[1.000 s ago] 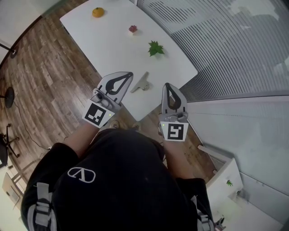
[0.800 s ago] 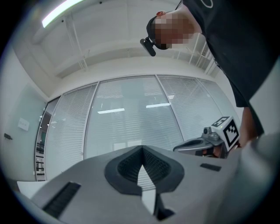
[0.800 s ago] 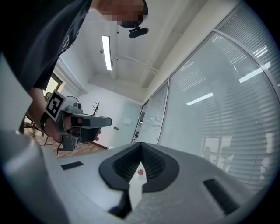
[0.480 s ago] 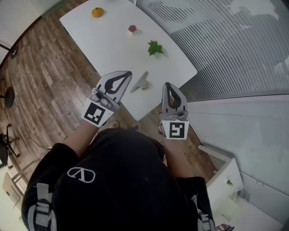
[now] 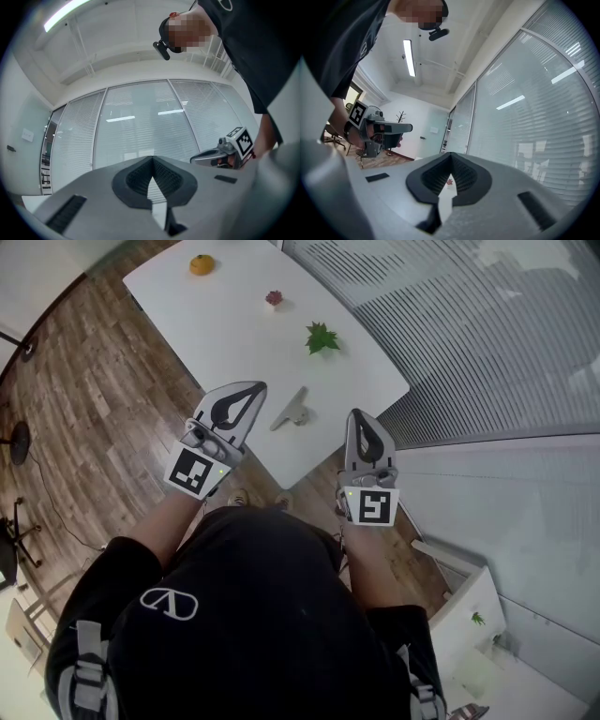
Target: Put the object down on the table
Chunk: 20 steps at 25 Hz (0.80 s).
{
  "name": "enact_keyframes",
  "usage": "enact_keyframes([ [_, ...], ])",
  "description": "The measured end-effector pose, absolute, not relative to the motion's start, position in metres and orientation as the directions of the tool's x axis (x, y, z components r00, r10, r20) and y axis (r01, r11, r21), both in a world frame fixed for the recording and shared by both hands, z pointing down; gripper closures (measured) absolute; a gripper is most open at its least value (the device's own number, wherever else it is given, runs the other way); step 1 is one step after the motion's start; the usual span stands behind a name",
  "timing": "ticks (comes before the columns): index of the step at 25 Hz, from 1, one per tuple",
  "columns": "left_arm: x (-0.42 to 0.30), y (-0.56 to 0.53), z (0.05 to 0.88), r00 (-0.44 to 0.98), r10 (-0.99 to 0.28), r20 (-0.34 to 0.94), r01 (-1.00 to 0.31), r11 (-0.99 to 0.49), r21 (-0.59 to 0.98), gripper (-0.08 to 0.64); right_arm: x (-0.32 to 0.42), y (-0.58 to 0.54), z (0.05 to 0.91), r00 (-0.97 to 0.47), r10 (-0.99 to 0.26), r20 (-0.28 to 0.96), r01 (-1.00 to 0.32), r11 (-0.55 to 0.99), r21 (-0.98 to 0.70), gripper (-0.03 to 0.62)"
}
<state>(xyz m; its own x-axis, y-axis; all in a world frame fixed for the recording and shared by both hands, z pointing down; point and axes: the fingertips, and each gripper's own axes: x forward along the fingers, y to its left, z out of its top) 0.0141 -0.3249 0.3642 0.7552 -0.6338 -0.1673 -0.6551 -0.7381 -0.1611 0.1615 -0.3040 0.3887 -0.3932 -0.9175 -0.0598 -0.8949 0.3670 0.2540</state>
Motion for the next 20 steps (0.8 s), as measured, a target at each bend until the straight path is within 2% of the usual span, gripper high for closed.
enact_keyframes([
  [20,0.0200,-0.3237,0.3668,0.763,-0.628,-0.153,-0.646,-0.743,-0.176,0.555,0.1677,-0.3035,0.3877,-0.384,-0.921,-0.069,-0.900,0.357,0.249,0.589],
])
